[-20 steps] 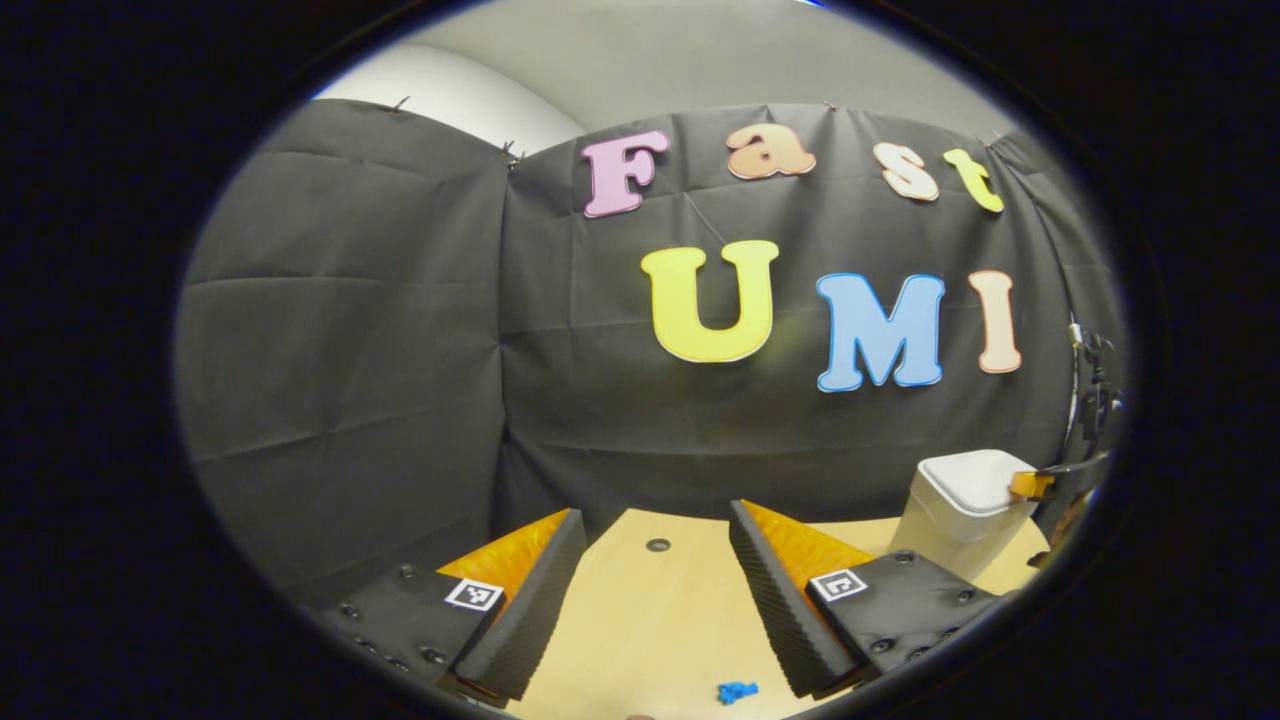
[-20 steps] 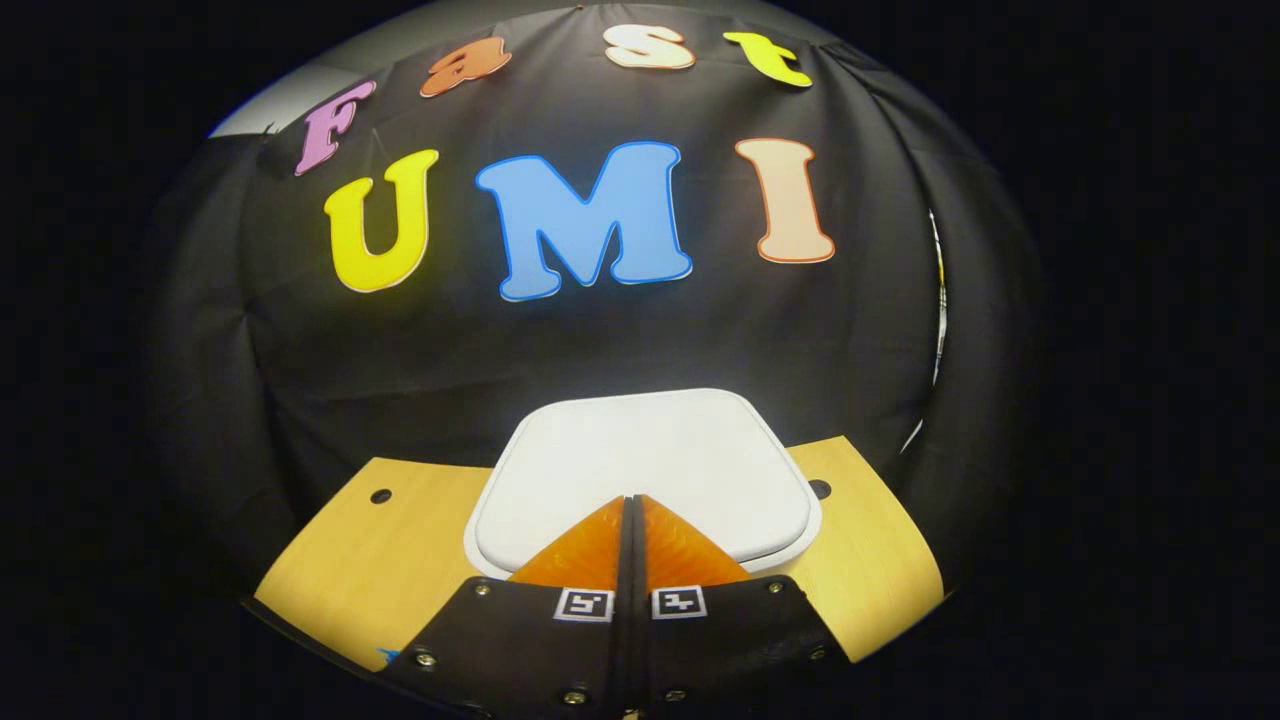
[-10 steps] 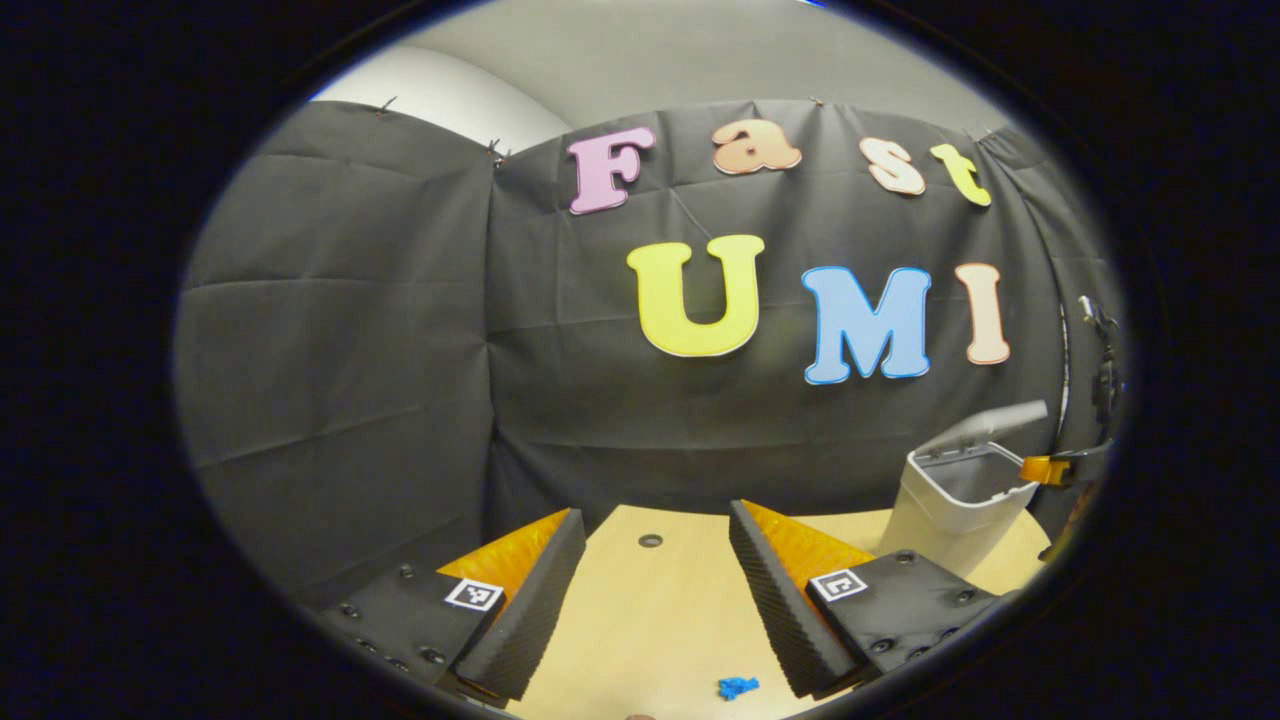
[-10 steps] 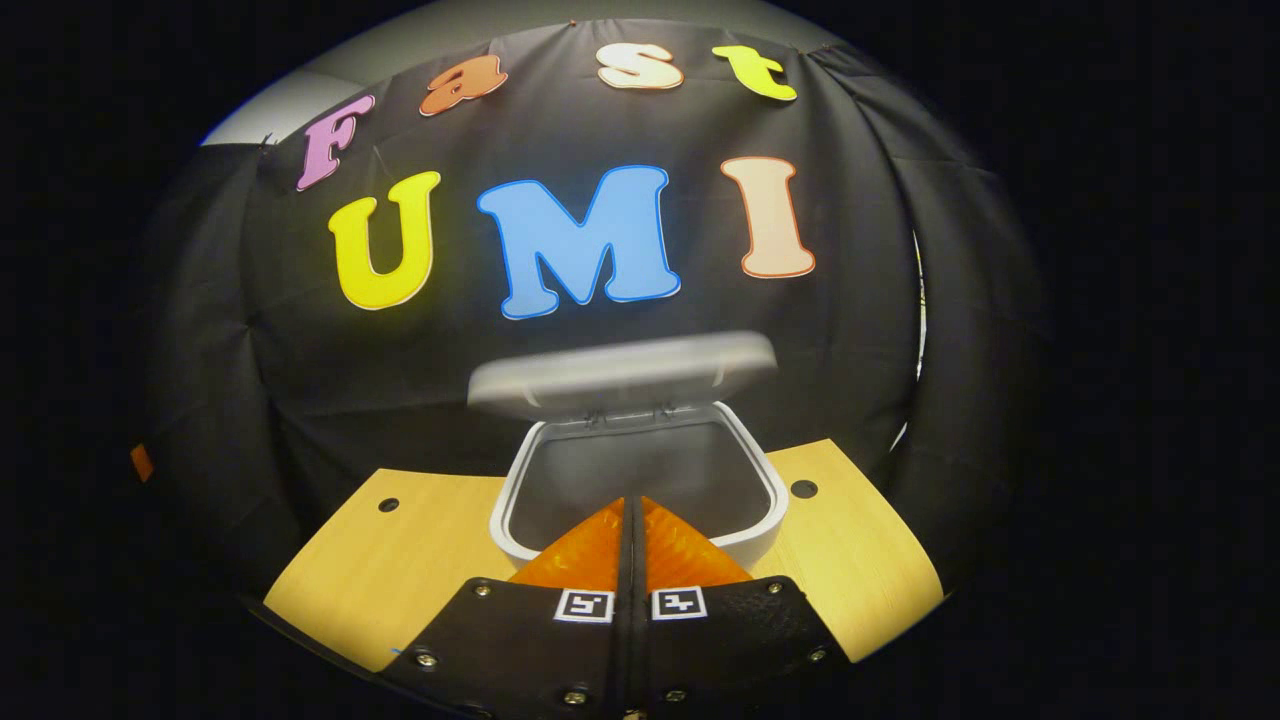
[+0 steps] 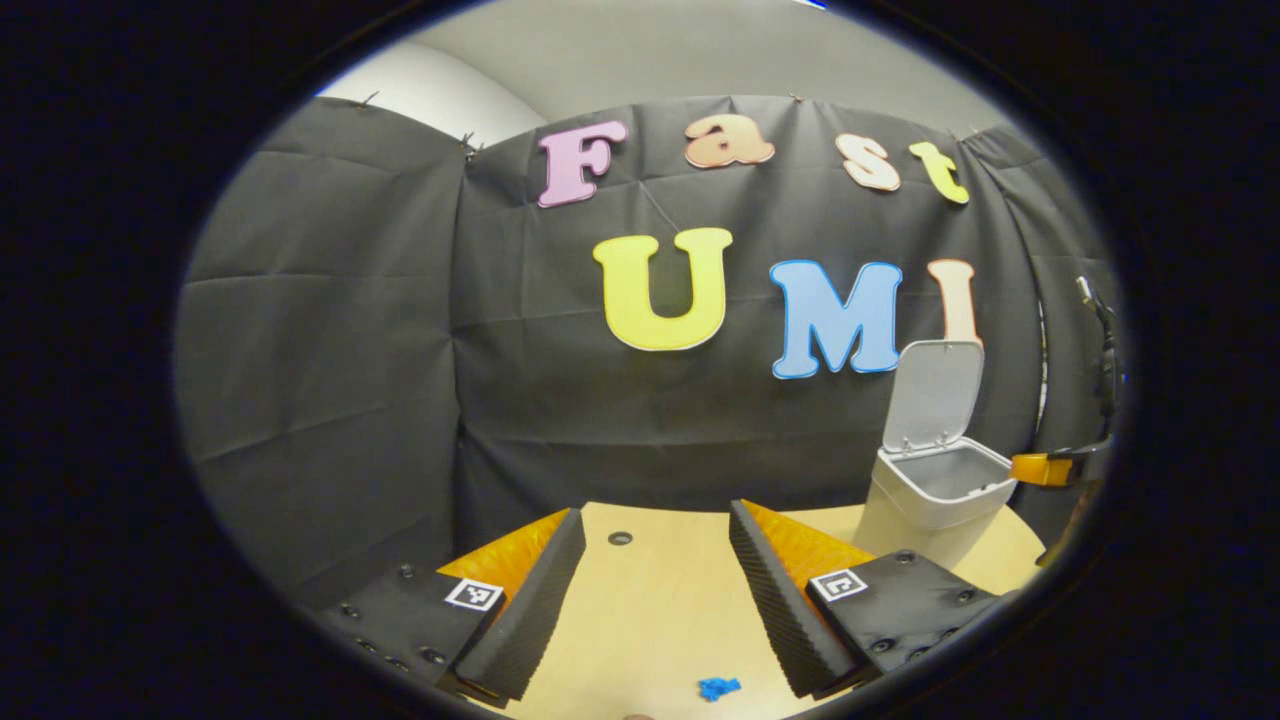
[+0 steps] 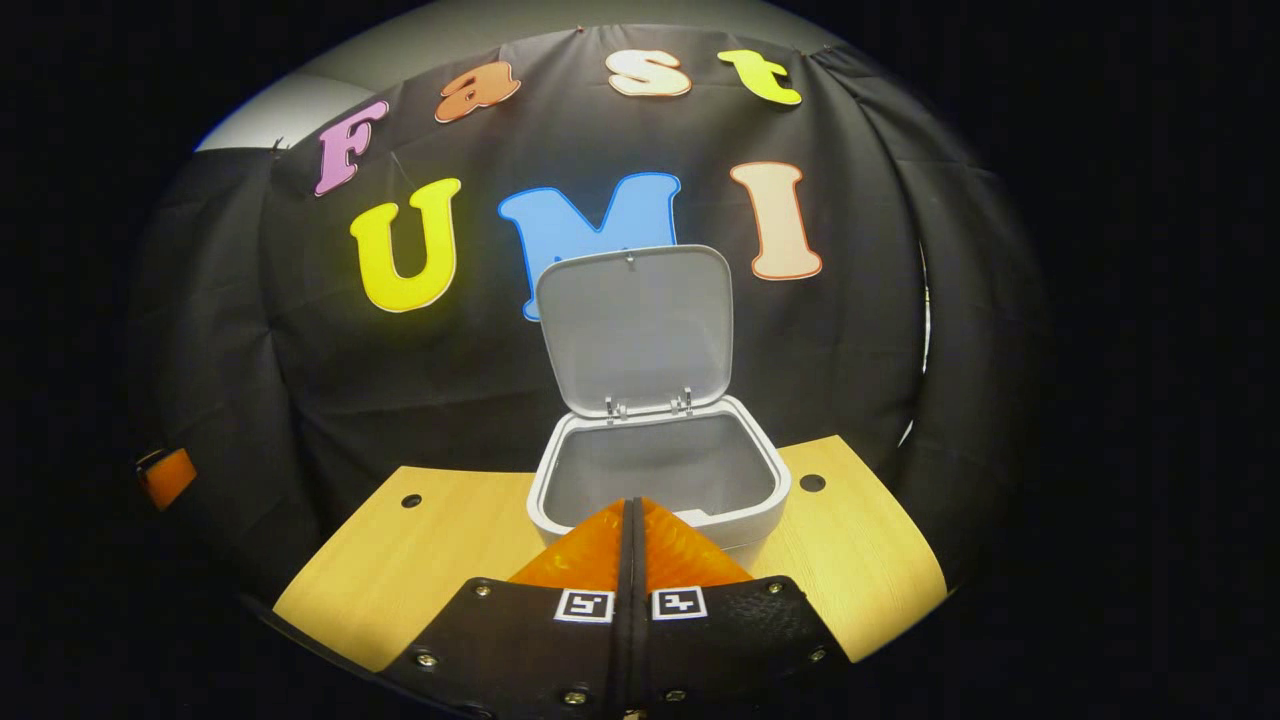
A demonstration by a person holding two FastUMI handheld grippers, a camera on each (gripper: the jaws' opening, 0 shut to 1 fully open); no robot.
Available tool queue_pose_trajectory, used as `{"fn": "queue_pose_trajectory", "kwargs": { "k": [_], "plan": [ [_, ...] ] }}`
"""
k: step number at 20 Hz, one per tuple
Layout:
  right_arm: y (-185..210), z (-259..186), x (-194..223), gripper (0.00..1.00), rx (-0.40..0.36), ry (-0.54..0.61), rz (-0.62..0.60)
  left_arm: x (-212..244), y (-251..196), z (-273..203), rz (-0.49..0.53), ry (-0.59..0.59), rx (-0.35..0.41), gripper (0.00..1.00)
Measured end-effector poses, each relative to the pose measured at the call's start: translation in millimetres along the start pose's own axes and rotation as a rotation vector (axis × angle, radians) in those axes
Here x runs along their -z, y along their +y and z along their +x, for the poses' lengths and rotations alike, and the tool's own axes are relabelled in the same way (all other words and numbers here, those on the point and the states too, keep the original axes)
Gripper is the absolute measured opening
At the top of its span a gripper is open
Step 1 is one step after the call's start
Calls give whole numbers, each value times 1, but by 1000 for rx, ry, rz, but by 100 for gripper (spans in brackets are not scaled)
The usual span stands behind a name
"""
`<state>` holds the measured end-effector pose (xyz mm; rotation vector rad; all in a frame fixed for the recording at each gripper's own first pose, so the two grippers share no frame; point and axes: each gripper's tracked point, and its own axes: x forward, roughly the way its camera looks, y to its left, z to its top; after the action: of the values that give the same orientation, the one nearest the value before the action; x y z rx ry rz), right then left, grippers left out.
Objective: Press the lid of the desktop garbage bin to open it, pick up the crumpled paper on the desktop and throw it into the bin, then pick up the pop can on the desktop and drop it into the bin, and finally close the garbage bin lid.
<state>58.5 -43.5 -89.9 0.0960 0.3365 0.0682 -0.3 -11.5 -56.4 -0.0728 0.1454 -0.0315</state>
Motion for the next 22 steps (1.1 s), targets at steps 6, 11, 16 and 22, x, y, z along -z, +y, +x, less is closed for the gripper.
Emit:
{"fn": "queue_pose_trajectory", "kwargs": {
  "k": [6, 11, 16, 22],
  "plan": [
    [9, -18, -16, 0, -14, -36, 4, 37, -1, 11, -28, 80, 44, 100],
    [16, -29, -26, 0, -23, -59, 8, 84, -6, 20, -58, 183, 82, 96],
    [19, -38, -25, 0, -24, -62, 8, 131, -19, 21, -20, 269, 137, 95],
    [14, -51, -17, 0, -11, -54, 16, 183, -40, 21, 11, 377, 194, 91]
  ]
}}
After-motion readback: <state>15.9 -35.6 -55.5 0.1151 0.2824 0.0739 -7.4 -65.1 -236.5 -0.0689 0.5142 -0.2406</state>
